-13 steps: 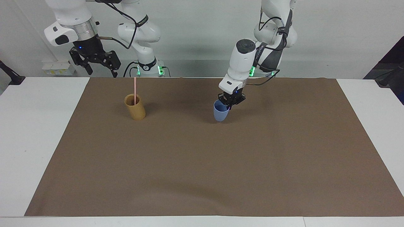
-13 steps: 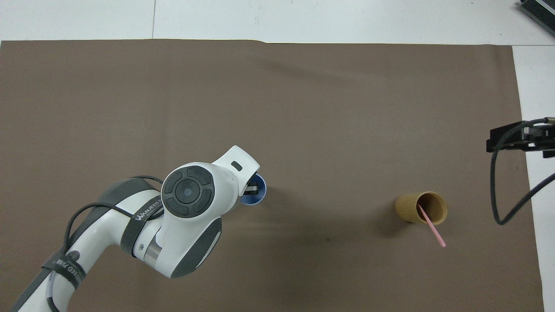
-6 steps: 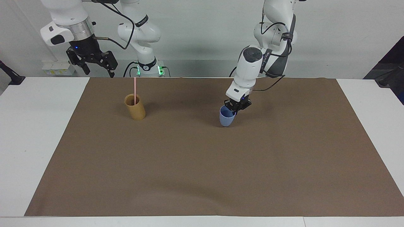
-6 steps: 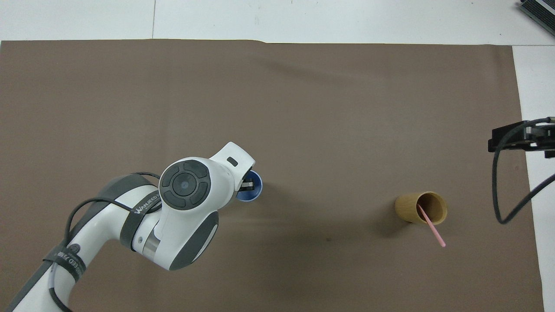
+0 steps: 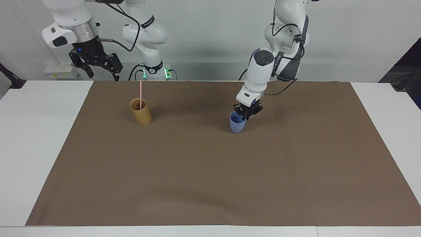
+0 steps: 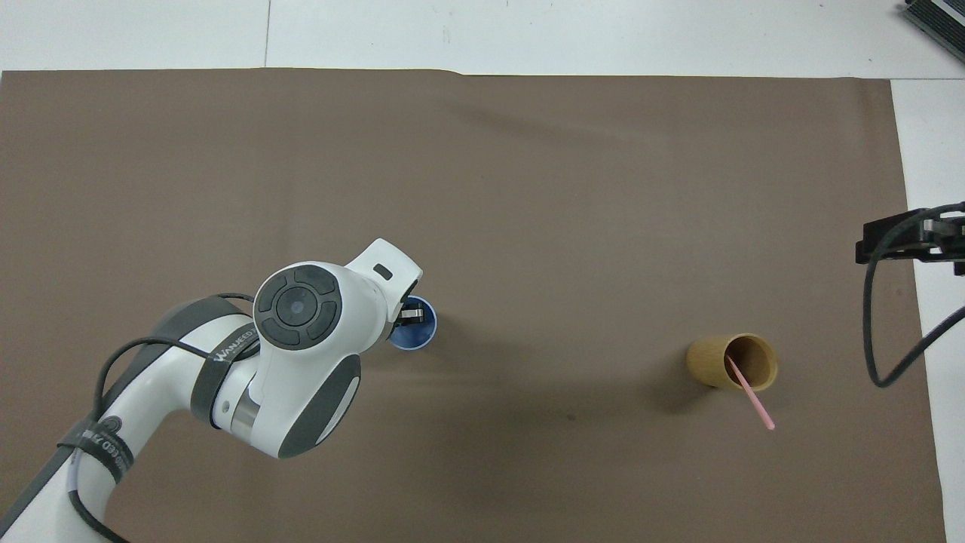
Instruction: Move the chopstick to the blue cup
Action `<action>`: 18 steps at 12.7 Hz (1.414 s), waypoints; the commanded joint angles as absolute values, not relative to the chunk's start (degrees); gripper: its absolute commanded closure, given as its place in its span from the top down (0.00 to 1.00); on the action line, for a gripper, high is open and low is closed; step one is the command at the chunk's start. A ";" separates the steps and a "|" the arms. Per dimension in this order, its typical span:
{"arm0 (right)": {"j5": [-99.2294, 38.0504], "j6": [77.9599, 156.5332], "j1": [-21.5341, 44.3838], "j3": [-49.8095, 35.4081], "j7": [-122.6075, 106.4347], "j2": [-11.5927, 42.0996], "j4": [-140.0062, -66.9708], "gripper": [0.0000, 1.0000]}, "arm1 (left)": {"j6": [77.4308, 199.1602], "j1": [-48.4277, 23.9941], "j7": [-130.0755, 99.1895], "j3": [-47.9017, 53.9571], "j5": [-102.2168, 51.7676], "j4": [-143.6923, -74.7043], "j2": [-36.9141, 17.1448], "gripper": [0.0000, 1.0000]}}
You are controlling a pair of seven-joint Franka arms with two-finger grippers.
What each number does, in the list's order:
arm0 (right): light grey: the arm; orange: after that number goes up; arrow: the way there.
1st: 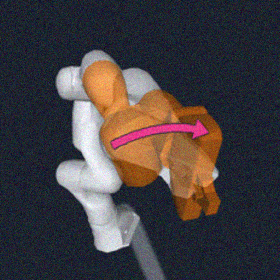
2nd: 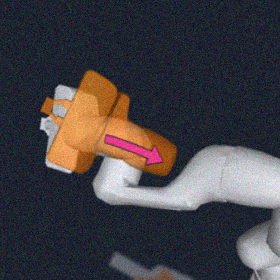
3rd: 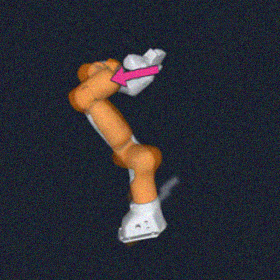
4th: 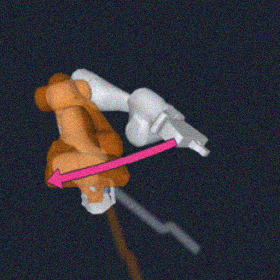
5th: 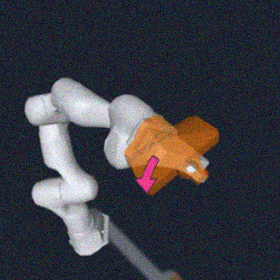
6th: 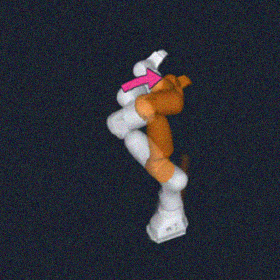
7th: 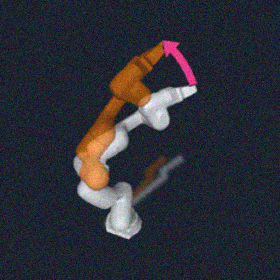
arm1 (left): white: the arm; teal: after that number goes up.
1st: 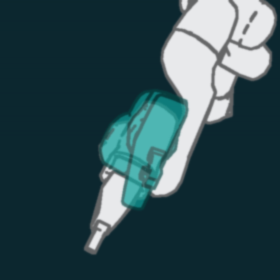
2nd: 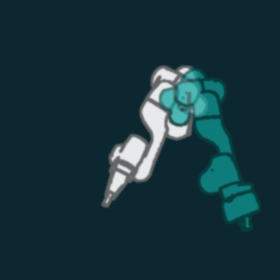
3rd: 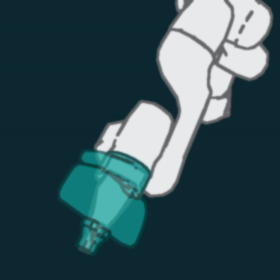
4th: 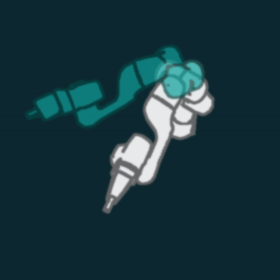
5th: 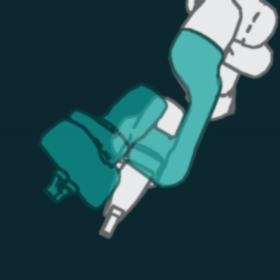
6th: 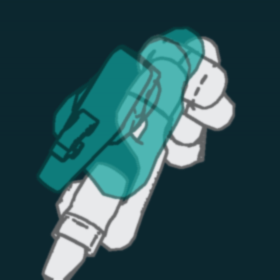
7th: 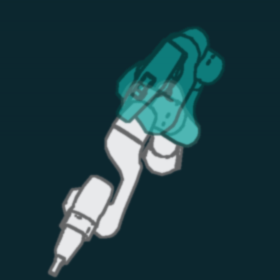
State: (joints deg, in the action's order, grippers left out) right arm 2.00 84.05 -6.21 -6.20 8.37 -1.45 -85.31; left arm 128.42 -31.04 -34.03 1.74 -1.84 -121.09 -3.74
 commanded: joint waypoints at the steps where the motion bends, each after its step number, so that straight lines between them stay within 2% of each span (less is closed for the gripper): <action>1: 2.02 86.39 -6.24 -6.42 7.12 -2.28 -86.92 1.00 | 129.46 -30.85 -34.45 2.02 -1.49 -121.91 -3.16 0.34; 2: 2.02 86.48 -6.07 -6.33 7.21 -2.63 -87.36 1.00 | 129.38 -30.85 -34.45 1.93 -1.49 -121.73 -3.16 0.42; 3: 2.02 86.48 -6.06 -6.50 7.29 -2.72 -87.62 1.00 | 128.68 -30.85 -34.45 1.93 -1.49 -121.47 -3.25 0.54; 5: 2.02 86.48 -5.98 -6.68 7.38 -2.99 -88.24 1.00 | 127.54 -30.59 -33.93 1.85 -1.49 -120.16 -2.38 0.82; 6: 2.02 86.57 -5.98 -6.85 7.38 -3.25 -89.11 1.00 | 124.40 -30.15 -33.49 1.50 -1.49 -118.23 -1.50 1.00; 10: 2.02 89.73 -5.80 -6.86 7.21 -7.11 -95.87 1.00 | 105.15 -23.66 -24.63 1.49 -1.67 -102.86 -1.14 1.00; 18: -0.44 96.23 -5.71 -6.94 6.95 -14.59 -113.97 1.00 | 97.22 -10.13 -8.18 1.49 -1.06 -94.66 -0.88 1.00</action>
